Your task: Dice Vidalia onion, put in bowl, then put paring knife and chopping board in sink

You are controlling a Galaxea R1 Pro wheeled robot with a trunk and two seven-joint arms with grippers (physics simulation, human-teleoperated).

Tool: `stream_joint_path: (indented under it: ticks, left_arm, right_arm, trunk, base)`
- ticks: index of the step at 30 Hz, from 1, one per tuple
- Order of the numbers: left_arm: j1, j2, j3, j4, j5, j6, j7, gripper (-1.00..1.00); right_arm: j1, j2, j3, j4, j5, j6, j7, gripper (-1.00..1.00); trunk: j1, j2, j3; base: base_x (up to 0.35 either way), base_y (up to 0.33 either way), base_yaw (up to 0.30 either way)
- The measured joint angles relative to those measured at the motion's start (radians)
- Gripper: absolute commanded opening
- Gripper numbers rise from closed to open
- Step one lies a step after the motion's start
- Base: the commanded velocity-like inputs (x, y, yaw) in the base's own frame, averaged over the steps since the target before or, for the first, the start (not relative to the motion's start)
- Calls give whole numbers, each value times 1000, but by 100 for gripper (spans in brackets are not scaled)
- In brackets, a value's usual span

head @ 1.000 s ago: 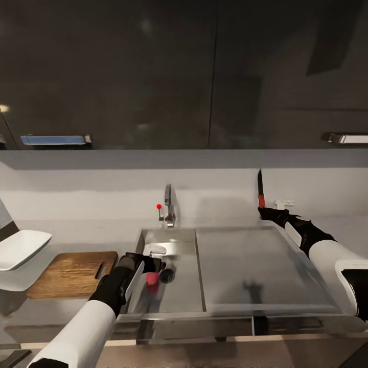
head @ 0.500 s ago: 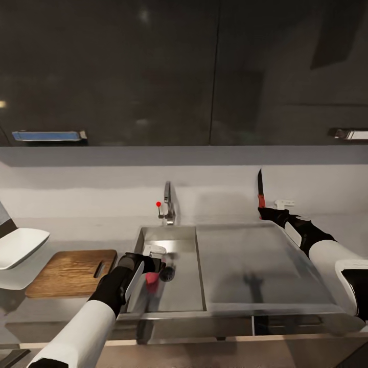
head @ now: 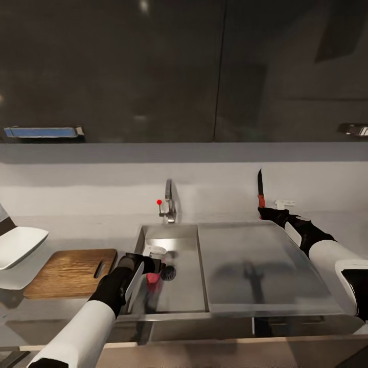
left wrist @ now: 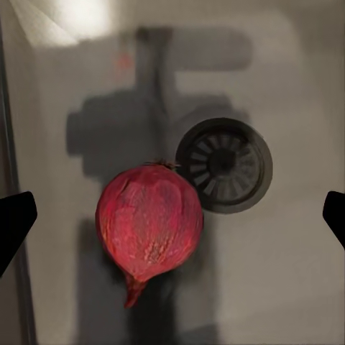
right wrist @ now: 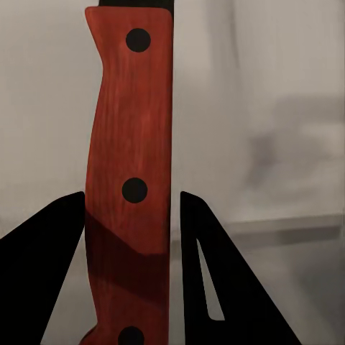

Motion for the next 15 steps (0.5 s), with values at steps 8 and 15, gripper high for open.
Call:
stream_joint_path:
  ticks: [8,15]
  left_arm:
    - [0,0,0,2,0,-1,0,100]
    - [0,0,0,2,0,-1,0,100]
  right_arm:
    - [3,0,0,1,0,-10,29,-100]
    - [30,-1,-1,-1,1,-98,111,-100]
  trunk:
    - [0,0,-5]
    - [0,0,-5]
  base:
    - [0,0,0]
    - [0,0,0]
